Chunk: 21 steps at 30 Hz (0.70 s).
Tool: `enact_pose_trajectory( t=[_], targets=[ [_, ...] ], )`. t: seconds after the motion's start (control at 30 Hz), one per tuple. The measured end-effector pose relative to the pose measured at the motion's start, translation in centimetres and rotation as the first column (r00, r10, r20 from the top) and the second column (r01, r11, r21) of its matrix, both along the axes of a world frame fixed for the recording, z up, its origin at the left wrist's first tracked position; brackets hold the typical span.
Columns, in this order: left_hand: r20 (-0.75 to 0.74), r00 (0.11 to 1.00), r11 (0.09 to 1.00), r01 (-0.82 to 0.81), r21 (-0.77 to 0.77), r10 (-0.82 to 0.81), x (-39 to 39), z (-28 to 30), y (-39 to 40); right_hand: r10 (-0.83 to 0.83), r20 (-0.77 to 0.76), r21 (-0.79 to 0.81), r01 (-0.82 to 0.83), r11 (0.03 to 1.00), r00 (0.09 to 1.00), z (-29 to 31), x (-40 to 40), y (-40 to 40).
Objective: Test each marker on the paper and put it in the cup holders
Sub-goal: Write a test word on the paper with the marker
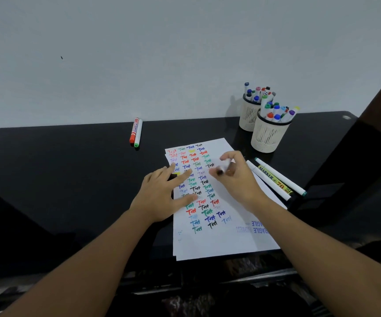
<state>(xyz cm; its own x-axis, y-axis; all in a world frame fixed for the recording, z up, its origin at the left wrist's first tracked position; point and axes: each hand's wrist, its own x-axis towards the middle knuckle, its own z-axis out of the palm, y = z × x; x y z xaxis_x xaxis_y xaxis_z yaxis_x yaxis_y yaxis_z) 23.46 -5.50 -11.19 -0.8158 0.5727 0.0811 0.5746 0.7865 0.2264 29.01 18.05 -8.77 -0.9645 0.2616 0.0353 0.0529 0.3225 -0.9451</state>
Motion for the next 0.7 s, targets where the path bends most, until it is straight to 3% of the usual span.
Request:
enact_pose_trajectory(
  t=[0.1, 0.3, 0.7],
  targets=[
    [0.009, 1.0, 1.0, -0.008, -0.01, 0.008, -0.1, 0.0, 0.1, -0.065, -0.066, -0.081, 0.06, 0.995, 0.996, -0.1, 0.9, 0.3],
    [0.027, 1.0, 1.0, -0.011, -0.003, 0.011, -0.1, 0.0, 0.1, -0.179, -0.064, -0.005, 0.179, 0.984, 0.982, -0.6, 1.1, 0.7],
    [0.048, 0.999, 1.0, -0.024, 0.018, 0.023, -0.6, -0.4, 0.0, -0.149, -0.02, 0.083, 0.15, 0.985, 0.989, -1.1, 0.4, 0.5]
  ],
)
